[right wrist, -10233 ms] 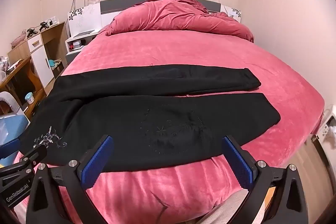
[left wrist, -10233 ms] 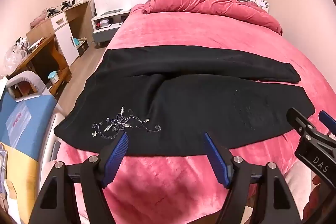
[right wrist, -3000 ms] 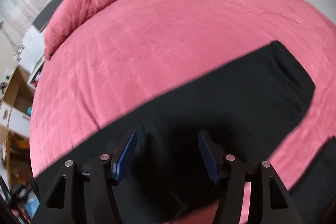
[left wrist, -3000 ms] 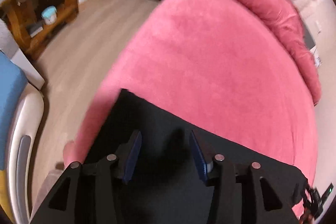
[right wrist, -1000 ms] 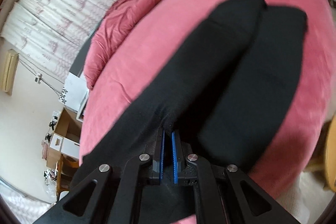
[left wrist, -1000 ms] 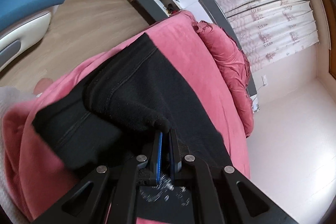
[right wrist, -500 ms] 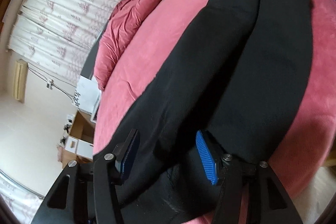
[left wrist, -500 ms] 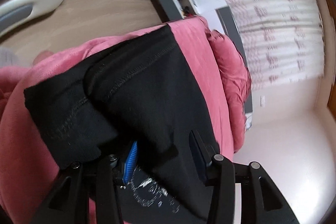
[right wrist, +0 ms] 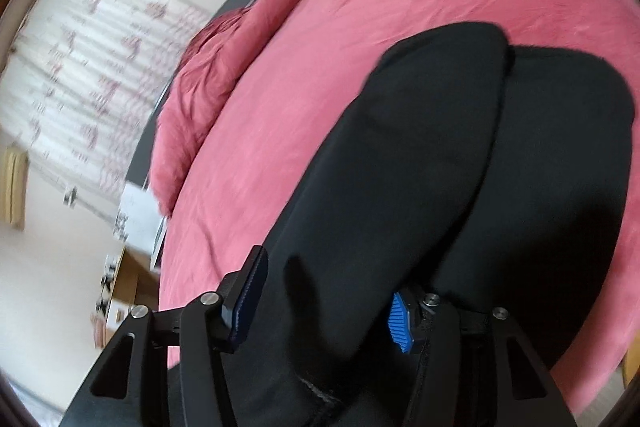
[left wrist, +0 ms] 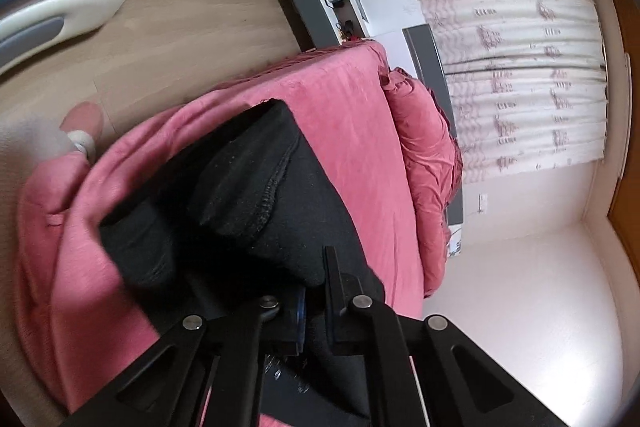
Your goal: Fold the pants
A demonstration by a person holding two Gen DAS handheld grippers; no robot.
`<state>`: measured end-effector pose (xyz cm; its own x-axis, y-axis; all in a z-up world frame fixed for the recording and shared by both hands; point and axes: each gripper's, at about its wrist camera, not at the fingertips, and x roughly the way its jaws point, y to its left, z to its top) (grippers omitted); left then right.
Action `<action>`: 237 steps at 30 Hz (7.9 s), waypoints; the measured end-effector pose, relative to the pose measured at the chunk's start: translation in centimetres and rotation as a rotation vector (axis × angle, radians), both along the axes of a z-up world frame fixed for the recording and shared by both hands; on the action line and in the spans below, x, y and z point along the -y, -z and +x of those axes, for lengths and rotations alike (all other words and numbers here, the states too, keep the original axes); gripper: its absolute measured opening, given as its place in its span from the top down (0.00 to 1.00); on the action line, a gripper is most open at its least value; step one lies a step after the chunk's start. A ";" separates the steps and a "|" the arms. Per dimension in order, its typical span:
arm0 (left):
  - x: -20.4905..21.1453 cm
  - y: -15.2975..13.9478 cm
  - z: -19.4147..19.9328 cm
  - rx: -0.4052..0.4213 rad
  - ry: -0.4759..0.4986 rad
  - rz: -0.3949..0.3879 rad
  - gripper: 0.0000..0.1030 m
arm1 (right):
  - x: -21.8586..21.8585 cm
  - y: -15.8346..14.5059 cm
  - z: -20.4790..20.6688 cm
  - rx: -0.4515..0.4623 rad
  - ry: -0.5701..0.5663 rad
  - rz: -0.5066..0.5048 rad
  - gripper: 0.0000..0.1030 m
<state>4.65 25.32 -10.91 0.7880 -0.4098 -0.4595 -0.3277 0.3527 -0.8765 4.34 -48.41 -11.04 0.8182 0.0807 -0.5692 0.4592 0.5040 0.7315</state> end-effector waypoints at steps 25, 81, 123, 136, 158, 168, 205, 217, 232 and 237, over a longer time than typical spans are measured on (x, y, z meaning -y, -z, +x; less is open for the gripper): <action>0.3 3.3 -2.6 -0.162 0.072 0.179 0.93 | 3.6 1.2 -3.8 -0.053 -0.007 0.035 0.89; 14.1 -3.7 5.1 0.014 0.389 0.727 0.78 | -27.1 -6.9 11.3 -0.020 -0.837 -0.315 0.54; 14.8 -3.9 10.2 -0.012 0.459 0.658 0.76 | -31.3 -7.1 19.9 0.098 -0.883 -0.337 0.84; 14.0 1.2 13.8 -0.037 0.397 0.771 0.93 | -36.8 -0.2 18.6 -0.054 -0.955 -0.554 1.00; 19.6 -2.1 8.8 0.078 0.488 0.818 0.79 | -30.1 -3.0 9.9 -0.099 -0.785 -0.631 0.96; 22.9 1.1 8.4 0.054 0.560 0.864 0.79 | -22.8 -0.9 7.3 -0.185 -0.600 -0.533 0.89; 31.4 -1.4 9.2 0.079 0.767 0.768 0.79 | -13.2 -3.7 3.5 -0.316 -0.334 -0.579 0.61; 33.2 -1.8 13.6 0.050 0.752 0.859 0.79 | -0.2 -5.4 -1.7 -0.319 -0.108 -0.504 0.47; 32.4 -0.2 14.8 0.052 0.705 0.864 0.79 | 12.9 -0.3 -8.8 -0.117 0.135 -0.067 0.37; 32.3 0.0 13.7 0.048 0.663 0.848 0.78 | 13.0 0.9 -7.2 0.006 0.068 -0.018 0.37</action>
